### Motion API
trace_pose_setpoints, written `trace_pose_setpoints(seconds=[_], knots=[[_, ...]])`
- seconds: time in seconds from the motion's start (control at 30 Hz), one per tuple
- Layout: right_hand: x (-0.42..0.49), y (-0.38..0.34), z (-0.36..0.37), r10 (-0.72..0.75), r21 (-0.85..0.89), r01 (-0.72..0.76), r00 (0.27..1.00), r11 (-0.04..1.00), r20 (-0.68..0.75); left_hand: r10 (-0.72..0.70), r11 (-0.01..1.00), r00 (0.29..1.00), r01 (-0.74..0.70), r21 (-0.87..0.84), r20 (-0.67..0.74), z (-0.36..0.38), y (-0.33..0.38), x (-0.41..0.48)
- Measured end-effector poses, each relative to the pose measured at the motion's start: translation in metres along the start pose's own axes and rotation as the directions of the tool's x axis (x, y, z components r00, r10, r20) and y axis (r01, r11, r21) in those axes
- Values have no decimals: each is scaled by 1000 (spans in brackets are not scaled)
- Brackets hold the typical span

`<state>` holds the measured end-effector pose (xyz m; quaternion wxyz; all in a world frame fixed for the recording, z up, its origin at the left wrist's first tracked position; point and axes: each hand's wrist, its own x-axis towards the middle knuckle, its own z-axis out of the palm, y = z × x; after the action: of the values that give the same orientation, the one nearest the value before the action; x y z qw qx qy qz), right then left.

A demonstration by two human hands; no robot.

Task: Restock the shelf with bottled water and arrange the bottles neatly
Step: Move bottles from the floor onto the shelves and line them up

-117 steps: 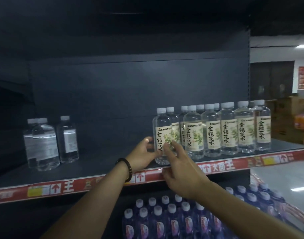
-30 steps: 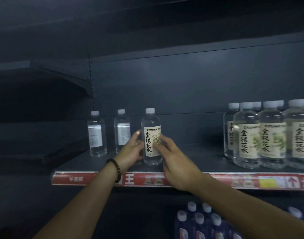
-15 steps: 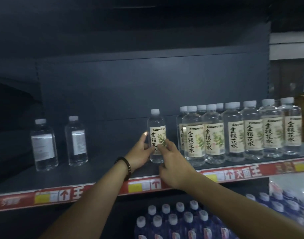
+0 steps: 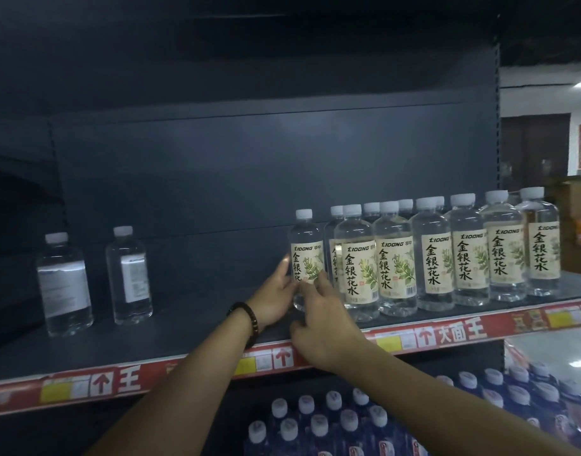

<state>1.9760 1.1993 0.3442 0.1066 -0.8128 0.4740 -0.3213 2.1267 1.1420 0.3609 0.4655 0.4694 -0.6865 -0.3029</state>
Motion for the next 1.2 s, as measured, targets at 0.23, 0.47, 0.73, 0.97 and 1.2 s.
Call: trace_pose_setpoints(seconds=[0.23, 0.47, 0.73, 0.97, 1.2], knots=[[-4, 1, -5, 21, 9, -21, 1000, 1000, 17, -10, 999, 1000, 11, 47, -11, 6, -6, 8], [-11, -7, -7, 26, 30, -25, 999, 999, -27, -12, 994, 1000, 15, 110, -29, 0, -8, 6], [29, -54, 28, -69, 218, 87, 993, 972, -92, 208, 834, 854, 99, 542, -476, -109, -25, -67], [97, -128, 112, -100, 464, 14, 982, 886, 161, 170, 832, 560, 360, 423, -811, -210, -62, -124], [156, -190, 171, -105, 590, -69, 961, 805, 255, 11, 888, 676, 333, 319, -737, -232, -90, -114]])
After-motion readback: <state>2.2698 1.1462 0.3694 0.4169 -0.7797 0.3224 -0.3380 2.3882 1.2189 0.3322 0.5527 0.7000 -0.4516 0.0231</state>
